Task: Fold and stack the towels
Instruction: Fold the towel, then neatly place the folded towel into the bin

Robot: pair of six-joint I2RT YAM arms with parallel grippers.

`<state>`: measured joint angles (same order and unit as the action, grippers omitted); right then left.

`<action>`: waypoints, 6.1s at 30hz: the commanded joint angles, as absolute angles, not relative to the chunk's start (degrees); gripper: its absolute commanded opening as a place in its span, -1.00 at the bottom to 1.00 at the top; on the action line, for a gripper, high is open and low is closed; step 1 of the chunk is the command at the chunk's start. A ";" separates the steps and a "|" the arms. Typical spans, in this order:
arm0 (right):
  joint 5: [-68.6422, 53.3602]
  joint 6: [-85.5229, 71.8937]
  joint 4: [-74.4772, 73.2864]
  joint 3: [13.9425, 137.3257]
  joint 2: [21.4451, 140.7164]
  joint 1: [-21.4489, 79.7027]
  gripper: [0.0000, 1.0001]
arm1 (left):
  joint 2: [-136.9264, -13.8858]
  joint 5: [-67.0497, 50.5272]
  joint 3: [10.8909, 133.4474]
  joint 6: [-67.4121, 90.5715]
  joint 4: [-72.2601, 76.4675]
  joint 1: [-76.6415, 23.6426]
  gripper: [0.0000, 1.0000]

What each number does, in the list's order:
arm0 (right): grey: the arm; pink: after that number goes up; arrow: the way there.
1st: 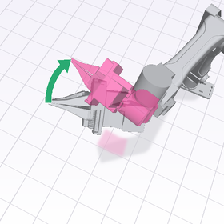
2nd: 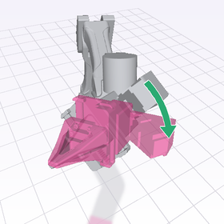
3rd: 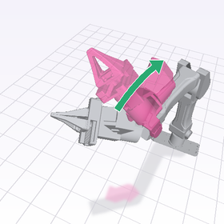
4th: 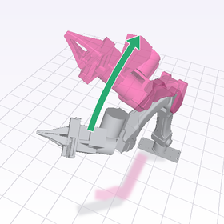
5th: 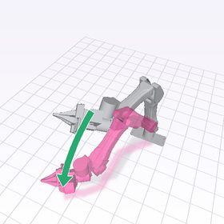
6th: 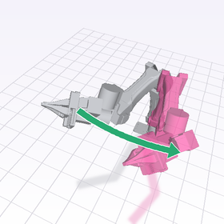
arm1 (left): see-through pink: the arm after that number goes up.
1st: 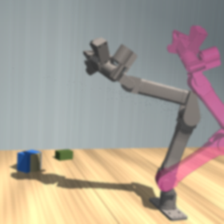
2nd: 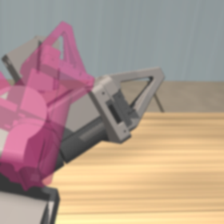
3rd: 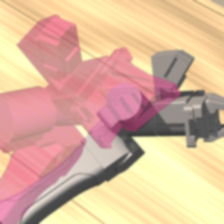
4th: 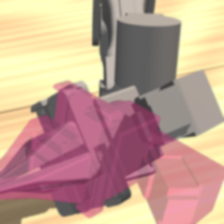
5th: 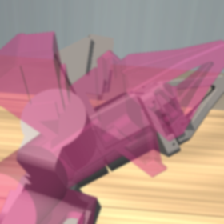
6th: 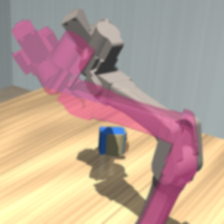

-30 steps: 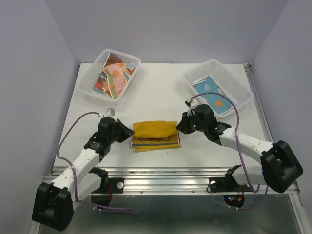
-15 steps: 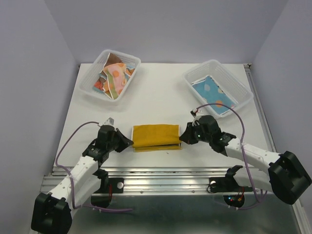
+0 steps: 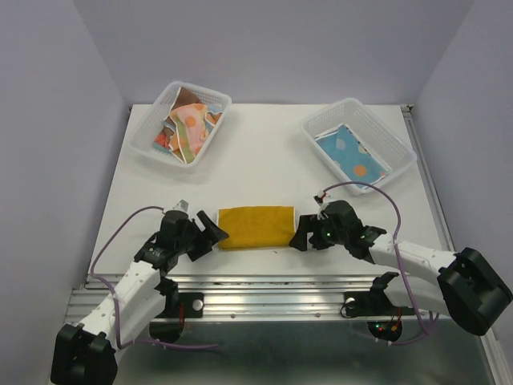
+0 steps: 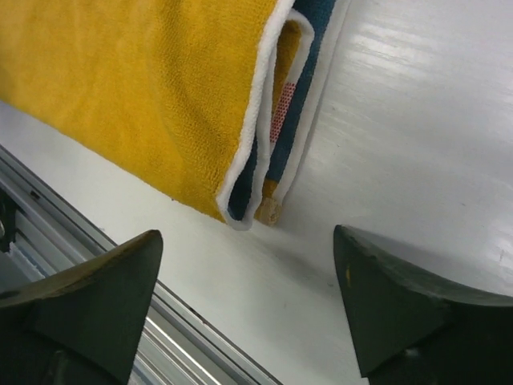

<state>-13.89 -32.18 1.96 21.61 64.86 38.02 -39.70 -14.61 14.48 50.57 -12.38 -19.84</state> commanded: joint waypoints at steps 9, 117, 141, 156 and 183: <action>-0.47 -29.44 -4.56 35.23 69.60 41.74 1.00 | -34.10 -12.22 18.54 50.10 -14.15 -20.21 0.98; 2.29 92.64 10.63 54.58 81.47 6.33 -0.99 | -58.01 12.13 44.03 43.15 -22.24 -19.16 0.98; -2.37 88.16 31.11 57.22 98.96 6.24 -0.99 | -67.41 11.86 48.34 42.98 -20.83 -18.28 0.98; -6.68 84.46 37.52 57.48 101.51 6.24 -0.96 | -69.52 11.25 48.69 42.98 -19.78 -17.67 0.97; -6.68 73.40 40.34 59.06 98.02 6.33 1.00 | -67.60 7.12 47.46 41.66 -15.47 -17.23 0.97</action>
